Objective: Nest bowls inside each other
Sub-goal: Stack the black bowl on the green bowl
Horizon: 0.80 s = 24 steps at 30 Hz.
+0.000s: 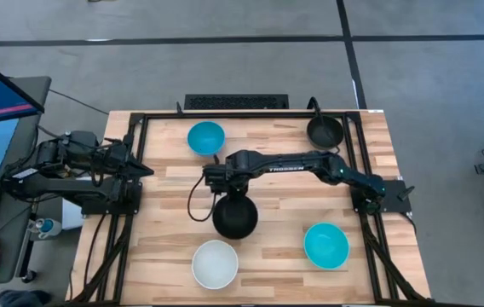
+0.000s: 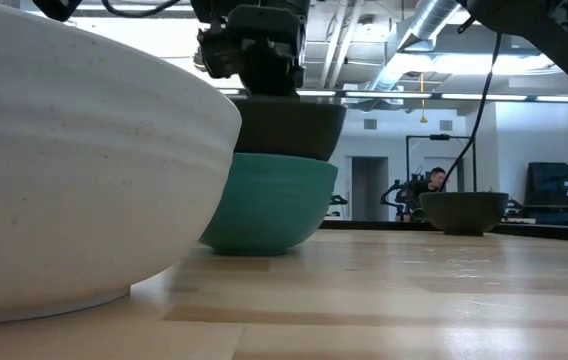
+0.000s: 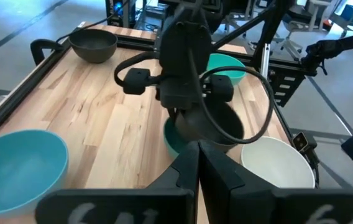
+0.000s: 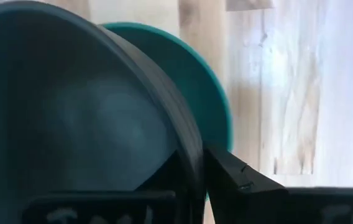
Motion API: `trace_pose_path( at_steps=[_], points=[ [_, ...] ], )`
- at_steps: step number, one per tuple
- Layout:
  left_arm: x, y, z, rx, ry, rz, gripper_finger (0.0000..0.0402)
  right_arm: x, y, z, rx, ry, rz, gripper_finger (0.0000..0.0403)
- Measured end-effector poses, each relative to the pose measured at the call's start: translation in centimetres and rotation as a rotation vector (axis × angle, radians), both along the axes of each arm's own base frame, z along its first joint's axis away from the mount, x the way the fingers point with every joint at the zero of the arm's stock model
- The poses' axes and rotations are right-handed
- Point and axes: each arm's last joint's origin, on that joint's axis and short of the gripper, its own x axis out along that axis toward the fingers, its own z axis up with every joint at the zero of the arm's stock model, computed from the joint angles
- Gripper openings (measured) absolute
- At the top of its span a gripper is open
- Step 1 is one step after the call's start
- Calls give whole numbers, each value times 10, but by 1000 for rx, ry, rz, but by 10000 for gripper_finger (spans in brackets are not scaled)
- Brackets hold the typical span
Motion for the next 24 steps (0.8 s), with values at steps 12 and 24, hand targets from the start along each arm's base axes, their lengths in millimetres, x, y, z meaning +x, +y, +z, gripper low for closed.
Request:
trace_pose_path(
  at_steps=[12, 24],
  points=[
    [0, 1, 0, 4, 0, 21, 0, 0, -10, -4, 80, 16, 28, 110],
    [1, 1, 1, -3, -10, 31, 0, 0, -9, 0, 99, 7, 0, 152]
  ],
)
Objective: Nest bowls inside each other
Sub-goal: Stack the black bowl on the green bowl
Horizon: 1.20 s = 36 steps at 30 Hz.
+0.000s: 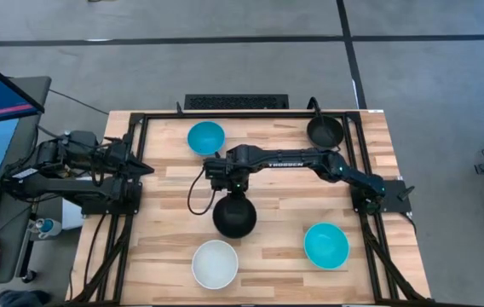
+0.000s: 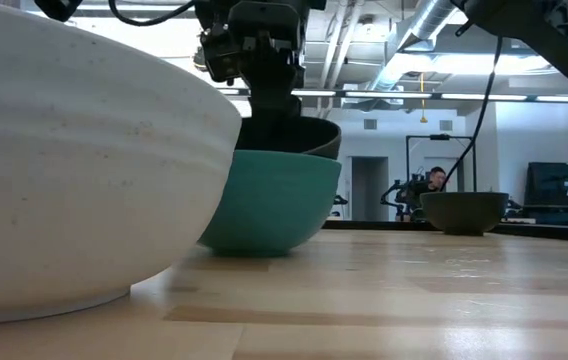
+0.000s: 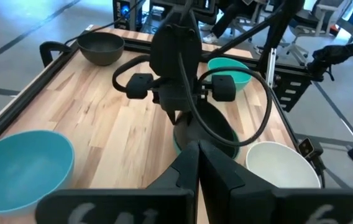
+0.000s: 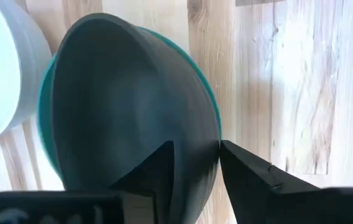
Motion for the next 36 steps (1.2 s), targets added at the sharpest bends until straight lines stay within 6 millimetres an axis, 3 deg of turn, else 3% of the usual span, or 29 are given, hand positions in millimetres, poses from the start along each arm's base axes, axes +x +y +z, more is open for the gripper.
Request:
trace_pose_path(
  at_steps=[16, 21, 27, 33, 36],
  points=[
    [0, 0, -1, 21, 12, 2, 0, -8, -10, 2, 116, 70, 11, 128],
    [0, 0, -1, 26, 13, 2, 0, -7, -13, 2, 107, 68, 0, 94],
    [0, 0, -1, 26, 14, 1, 0, -7, -14, 1, 53, 56, 30, 16],
    [0, 1, -1, 32, 15, 17, 0, -8, -7, 1, 51, 69, 14, 26],
    [0, 1, -1, 33, 15, 18, 0, -8, 0, 1, 39, 71, 36, 13]
  ],
)
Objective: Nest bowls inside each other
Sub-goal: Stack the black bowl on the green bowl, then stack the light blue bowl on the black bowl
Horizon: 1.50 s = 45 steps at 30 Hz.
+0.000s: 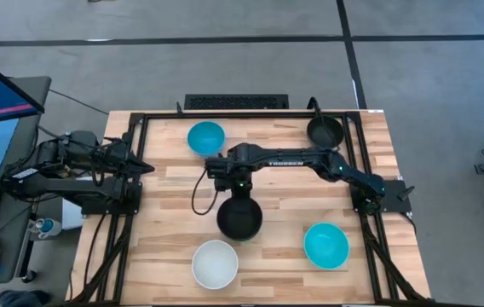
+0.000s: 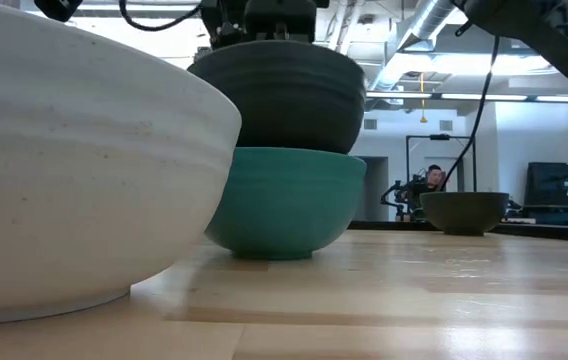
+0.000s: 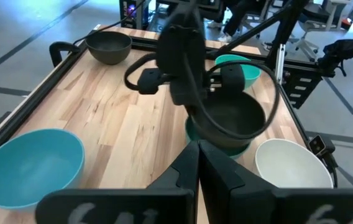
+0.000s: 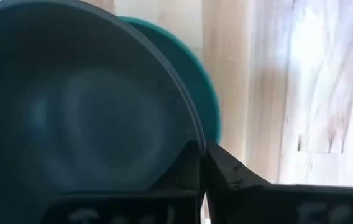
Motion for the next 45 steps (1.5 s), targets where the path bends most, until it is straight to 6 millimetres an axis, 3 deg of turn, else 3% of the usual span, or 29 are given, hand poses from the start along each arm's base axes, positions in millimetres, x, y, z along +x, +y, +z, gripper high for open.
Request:
trace_pose_path(
  at_steps=[8, 20, 36, 41, 45],
  points=[
    [0, 0, 0, -6, 0, 3, 0, 2, 15, -4, -140, -21, 53, 44],
    [0, 0, 0, -10, -1, 5, 0, 5, 17, -5, -25, -38, 29, 63],
    [0, 0, 0, 6, 0, 16, 0, 10, 13, -5, -20, -87, -35, 200],
    [0, 3, 0, 43, 5, 102, 0, 9, 18, -4, 30, -69, -31, 208],
    [-1, 6, -1, 102, 25, 193, 0, 11, 19, 7, 101, -122, -36, 199]
  ],
)
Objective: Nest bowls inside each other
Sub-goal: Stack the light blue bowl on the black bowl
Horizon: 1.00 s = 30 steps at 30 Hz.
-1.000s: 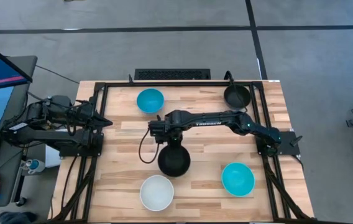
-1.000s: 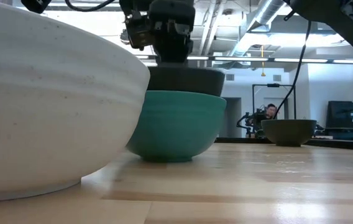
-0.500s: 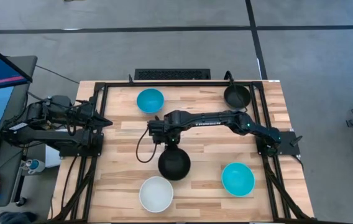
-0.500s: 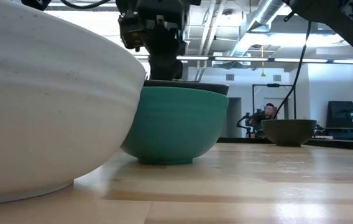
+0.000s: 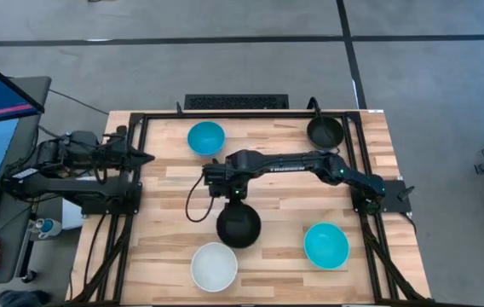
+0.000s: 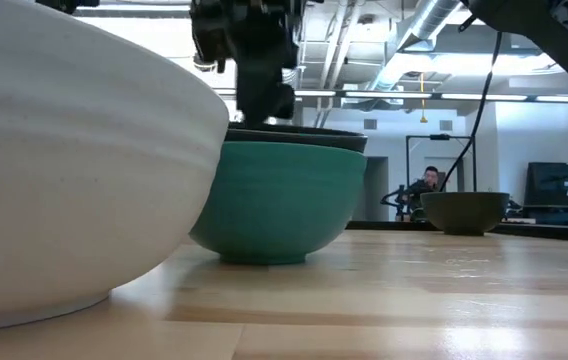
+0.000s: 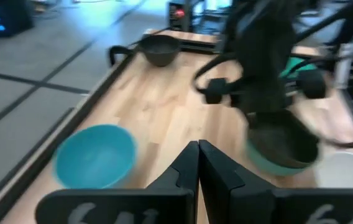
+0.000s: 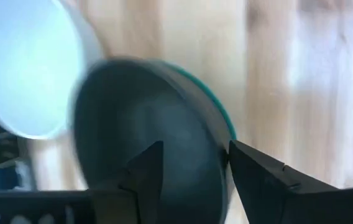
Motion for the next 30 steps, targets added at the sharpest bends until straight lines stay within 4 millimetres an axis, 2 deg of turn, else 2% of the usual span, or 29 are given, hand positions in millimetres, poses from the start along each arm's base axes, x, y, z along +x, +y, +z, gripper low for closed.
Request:
trace_pose_path(
  at_steps=[3, 8, 12, 16, 19, 23, 30],
  points=[
    [2, 1, -5, 4, 19, 36, 0, -4, 0, 20, 36, -71, 6, 188],
    [14, 2, -22, -16, 91, 44, 0, -20, -3, 77, 13, -296, 72, 167],
    [35, 5, -33, 31, 101, 57, 0, -43, -17, 120, -96, -420, 30, 150],
    [65, 12, -42, 120, 110, 83, 0, -65, -27, 151, -191, -487, -28, 136],
    [89, 21, -51, 106, 175, 83, 0, -77, -30, 166, -195, -524, -32, 128],
    [117, 41, -68, -5, 244, 9, 0, -91, -36, 178, -223, -545, -7, 125],
    [155, 95, -89, -131, 154, 23, 0, -104, -55, 179, -279, -456, -125, 124]
  ],
)
